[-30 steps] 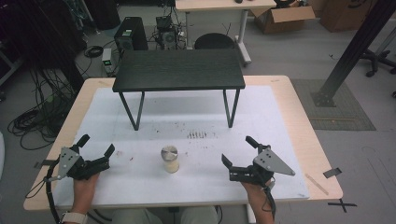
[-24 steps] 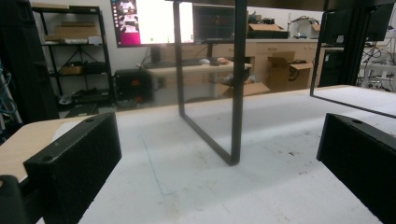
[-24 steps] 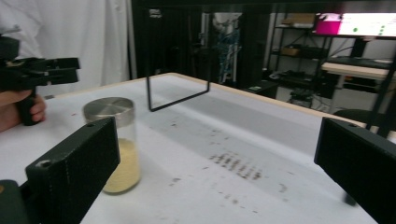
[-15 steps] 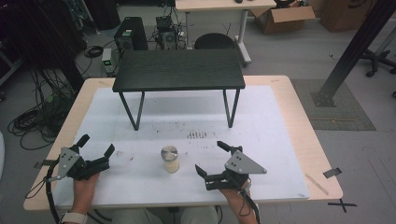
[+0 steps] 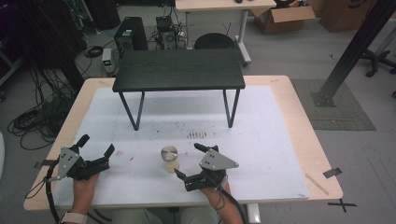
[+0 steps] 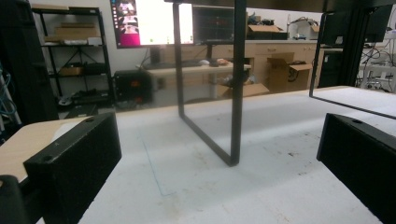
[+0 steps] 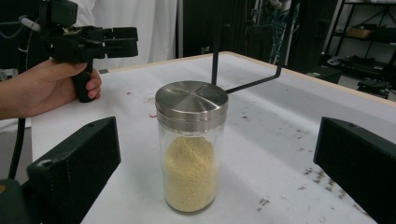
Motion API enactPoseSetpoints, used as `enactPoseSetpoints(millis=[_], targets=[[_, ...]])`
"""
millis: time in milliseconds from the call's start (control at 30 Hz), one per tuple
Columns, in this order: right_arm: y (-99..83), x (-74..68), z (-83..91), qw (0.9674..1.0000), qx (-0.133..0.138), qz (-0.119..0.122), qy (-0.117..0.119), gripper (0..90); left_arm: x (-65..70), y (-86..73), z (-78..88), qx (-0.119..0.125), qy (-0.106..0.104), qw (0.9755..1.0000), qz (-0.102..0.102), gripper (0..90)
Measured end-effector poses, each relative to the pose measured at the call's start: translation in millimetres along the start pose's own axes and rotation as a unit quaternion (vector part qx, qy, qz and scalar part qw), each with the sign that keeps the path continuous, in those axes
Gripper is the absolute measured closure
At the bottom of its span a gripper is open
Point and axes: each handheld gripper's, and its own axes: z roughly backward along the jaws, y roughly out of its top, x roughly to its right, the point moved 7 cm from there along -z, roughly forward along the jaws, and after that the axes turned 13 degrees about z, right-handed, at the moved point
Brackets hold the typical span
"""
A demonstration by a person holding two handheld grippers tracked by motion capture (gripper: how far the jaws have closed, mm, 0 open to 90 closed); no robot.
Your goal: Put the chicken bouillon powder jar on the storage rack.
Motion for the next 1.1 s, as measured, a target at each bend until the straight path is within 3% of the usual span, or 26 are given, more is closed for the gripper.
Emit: enactPoseSetpoints(millis=[800,1100], targets=[[-3.4,-5.9,-37.7,0.9993,-0.019,-0.007,0.032,2.0,0.1,0.1,0.2,0.001,-0.001,1.0,0.0,0.2],[-5.1,-9.3,-53.6,0.9982,-0.031,-0.014,0.05,9.3,0.1,0.2,0.4,0.003,-0.001,1.0,0.001,0.2]])
